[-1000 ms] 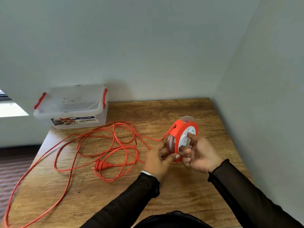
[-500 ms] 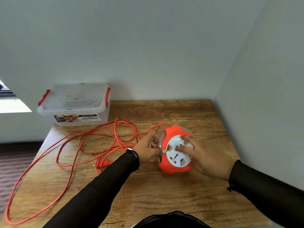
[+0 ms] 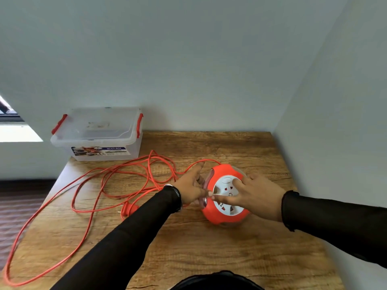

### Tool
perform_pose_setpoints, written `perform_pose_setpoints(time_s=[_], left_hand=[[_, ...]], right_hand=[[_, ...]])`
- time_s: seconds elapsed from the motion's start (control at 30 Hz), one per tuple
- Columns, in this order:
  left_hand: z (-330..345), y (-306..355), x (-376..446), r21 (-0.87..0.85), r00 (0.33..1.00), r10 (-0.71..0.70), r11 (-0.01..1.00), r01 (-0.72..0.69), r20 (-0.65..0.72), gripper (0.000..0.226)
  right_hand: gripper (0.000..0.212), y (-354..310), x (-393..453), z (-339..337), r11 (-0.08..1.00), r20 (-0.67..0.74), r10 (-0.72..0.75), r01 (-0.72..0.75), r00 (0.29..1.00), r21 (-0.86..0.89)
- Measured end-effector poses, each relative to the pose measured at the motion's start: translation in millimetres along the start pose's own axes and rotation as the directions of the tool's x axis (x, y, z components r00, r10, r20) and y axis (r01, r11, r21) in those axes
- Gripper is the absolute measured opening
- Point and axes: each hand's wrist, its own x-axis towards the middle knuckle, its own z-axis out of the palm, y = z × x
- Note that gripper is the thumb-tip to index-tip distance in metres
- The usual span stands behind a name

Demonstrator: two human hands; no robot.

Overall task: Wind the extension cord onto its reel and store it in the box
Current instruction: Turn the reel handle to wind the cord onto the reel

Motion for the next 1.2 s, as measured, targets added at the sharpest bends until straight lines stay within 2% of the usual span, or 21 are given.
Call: perform_pose_setpoints(time_s=[0.07,0.2,0.43,0.53,0.67,0.7,0.77,0.8,0.87,0.9,0.97,1.03,1.1,1.17,1.2], left_hand=[[0,-1,0,0.014,1.0,-0.004,1.0,0.004,-0.013,0.099],[-1,-1,0,0.018,1.0,-0.008,1.0,0.008,-0.021,0.102],[10,-7,-1,-0.09,0.997,-0.037,0.995,0.03,-0.07,0.104],[15,-9,-1,-0.147,0.994,-0.05,0.988,0.035,-0.098,0.104],[24,-15,-4,-0.204,0.99,-0.054,0.979,0.026,-0.134,0.104],[28,-17,-4,-0.215,0.987,-0.053,0.976,0.019,-0.151,0.104],[36,-21,-5,-0.249,0.982,-0.048,0.969,0.001,-0.183,0.105],[40,-22,-5,-0.275,0.98,-0.046,0.961,-0.009,-0.192,0.104],[47,-23,-6,-0.329,0.975,-0.049,0.944,-0.027,-0.218,0.101],[49,-24,-5,-0.346,0.97,-0.052,0.938,-0.035,-0.238,0.1],[53,-25,-5,-0.36,0.964,-0.049,0.931,-0.05,-0.261,0.099],[55,-23,-5,-0.365,0.963,-0.038,0.929,-0.065,-0.268,0.097],[56,-20,-6,-0.338,0.956,-0.022,0.938,-0.082,-0.294,0.095],[55,-19,-8,-0.323,0.948,-0.023,0.943,-0.085,-0.319,0.094],[53,-20,-9,-0.33,0.947,-0.033,0.94,-0.079,-0.32,0.095]], right_hand=[[0.082,-9,0,5,0.985,0.105,0.038,-0.055,0.994,0.166],[0.059,-13,4,9,0.93,0.189,0.177,-0.227,0.966,0.29],[0.063,-6,18,7,0.89,0.327,0.217,-0.324,0.92,0.321],[0.065,-9,18,6,0.808,0.305,0.332,-0.436,0.893,0.396],[0.075,-20,17,11,0.492,0.342,0.563,-0.638,0.752,0.592],[0.077,-23,18,10,0.381,0.372,0.601,-0.663,0.707,0.645],[0.075,-26,24,10,0.061,0.496,0.637,-0.68,0.59,0.731],[0.067,-26,28,11,-0.133,0.572,0.623,-0.648,0.534,0.75],[0.038,-25,32,14,-0.51,0.719,0.515,-0.507,0.467,0.695],[0.027,-24,32,16,-0.638,0.77,0.443,-0.442,0.46,0.631],[0.016,-23,31,18,-0.83,0.825,0.276,-0.31,0.493,0.463],[0.014,-23,28,15,-0.949,0.83,0.141,-0.166,0.54,0.268],[0.014,-23,26,11,-0.983,0.818,0.117,-0.051,0.563,0.176],[0.018,-25,23,8,-0.977,0.804,0.137,-0.055,0.578,0.205],[0.018,-26,20,7,-0.961,0.8,0.145,-0.108,0.582,0.253]])
